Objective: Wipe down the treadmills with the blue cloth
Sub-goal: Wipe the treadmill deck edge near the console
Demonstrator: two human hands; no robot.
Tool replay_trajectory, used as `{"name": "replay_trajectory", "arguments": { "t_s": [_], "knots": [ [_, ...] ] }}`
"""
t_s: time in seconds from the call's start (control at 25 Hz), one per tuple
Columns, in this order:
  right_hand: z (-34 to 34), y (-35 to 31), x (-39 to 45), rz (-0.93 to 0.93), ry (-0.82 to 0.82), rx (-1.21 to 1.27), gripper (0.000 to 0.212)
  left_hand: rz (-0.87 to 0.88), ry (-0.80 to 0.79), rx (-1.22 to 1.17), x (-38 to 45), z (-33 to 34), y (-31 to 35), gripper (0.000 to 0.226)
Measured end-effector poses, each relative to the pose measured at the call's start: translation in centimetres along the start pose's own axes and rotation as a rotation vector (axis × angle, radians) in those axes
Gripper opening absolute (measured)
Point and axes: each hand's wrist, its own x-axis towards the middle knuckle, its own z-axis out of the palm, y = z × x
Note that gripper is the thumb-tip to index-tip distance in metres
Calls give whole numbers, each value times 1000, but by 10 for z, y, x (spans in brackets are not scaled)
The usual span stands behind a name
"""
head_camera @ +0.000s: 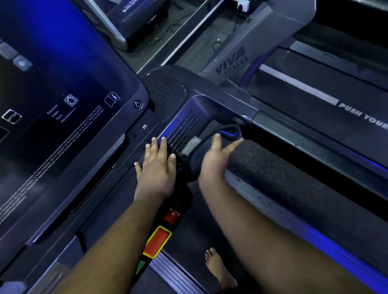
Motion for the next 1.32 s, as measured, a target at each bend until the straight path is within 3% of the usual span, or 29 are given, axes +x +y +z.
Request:
{"name": "replay_trajectory", "arguments": {
  "t_s": [0.12, 0.2, 0.32, 0.36, 0.4, 0.48, 0.56, 0.64, 0.72, 0.76, 0.88, 0.96, 1.08, 1.2, 1.32],
  "knots": [
    [8, 15, -29, -165, -204, -627, 94, -3, -6, -18, 3, 0, 1, 58],
    [2, 19, -22, -334, -208, -972, 84, 3, 4, -25, 0, 0, -1, 58],
    [-28, 3, 29, -1002, -334, -1288, 63, 19, 12, -38, -2, -1, -1, 58],
    [-33, -9, 48, -1129, -401, -1303, 58, 31, 19, -33, -3, 0, -1, 58],
    [-31, -17, 59, -1158, -416, -1314, 58, 40, 24, -30, -3, 0, -2, 58],
    [-17, -26, 50, -1029, -320, -1310, 55, 35, 15, -39, -2, -1, -2, 58],
    [-14, -5, 20, -987, -226, -1195, 42, 33, 9, -37, -1, 0, -3, 58],
    [-32, 19, 8, -1152, -344, -1151, 41, 28, 11, -36, 0, 0, -2, 58],
    [-45, 5, 40, -1317, -559, -1247, 50, 33, 15, -41, 0, 0, -3, 57],
    [-44, -11, 58, -1315, -588, -1321, 53, 40, 19, -41, -1, 0, -3, 57],
    [-29, -36, 73, -1091, -403, -1409, 57, 42, 28, -47, -2, 0, -4, 57],
    [-28, -13, 43, -1072, -299, -1360, 50, 41, 20, -37, -3, 0, -4, 57],
    [-46, 9, 11, -1137, -472, -1287, 52, 41, 10, -41, -4, -2, -2, 58],
    [-40, -25, 43, -1187, -678, -1453, 62, 42, 9, -43, -4, -2, -2, 58],
    [-11, -47, 65, -1037, -613, -1616, 62, 30, -2, -32, -3, -2, -3, 59]
  ]
}}
